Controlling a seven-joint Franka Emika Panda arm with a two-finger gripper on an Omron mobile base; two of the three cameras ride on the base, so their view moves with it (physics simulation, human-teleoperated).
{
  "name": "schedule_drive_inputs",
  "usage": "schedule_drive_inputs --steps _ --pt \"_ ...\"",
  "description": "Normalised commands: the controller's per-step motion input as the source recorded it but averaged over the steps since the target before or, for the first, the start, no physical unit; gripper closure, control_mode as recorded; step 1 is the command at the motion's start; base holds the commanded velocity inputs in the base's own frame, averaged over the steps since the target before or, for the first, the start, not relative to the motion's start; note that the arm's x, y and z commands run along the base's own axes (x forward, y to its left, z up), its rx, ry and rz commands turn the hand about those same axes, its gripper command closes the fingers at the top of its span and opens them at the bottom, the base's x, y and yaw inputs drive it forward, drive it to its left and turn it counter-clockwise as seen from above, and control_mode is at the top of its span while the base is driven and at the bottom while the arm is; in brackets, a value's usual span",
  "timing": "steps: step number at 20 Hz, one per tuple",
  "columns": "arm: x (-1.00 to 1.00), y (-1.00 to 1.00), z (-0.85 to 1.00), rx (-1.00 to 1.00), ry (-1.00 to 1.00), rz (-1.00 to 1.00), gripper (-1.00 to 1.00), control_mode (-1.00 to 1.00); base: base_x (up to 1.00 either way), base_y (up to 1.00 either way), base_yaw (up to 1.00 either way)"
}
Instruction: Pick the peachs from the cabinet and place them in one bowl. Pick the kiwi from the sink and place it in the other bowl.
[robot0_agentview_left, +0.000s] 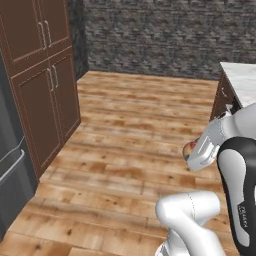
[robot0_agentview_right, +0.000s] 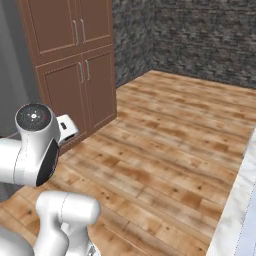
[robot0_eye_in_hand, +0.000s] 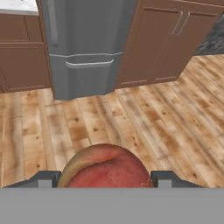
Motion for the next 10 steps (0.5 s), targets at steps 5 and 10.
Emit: schedule_drive_inputs --steps 5,10 --pt "0.00 0.00 0.00 0.00 0.00 0.00 1.00 1.00 0.58 0.30 -0.04" --pt "0.00 0.00 0.00 0.00 0.00 0.00 1.00 1.00 0.96 0.44 -0.08"
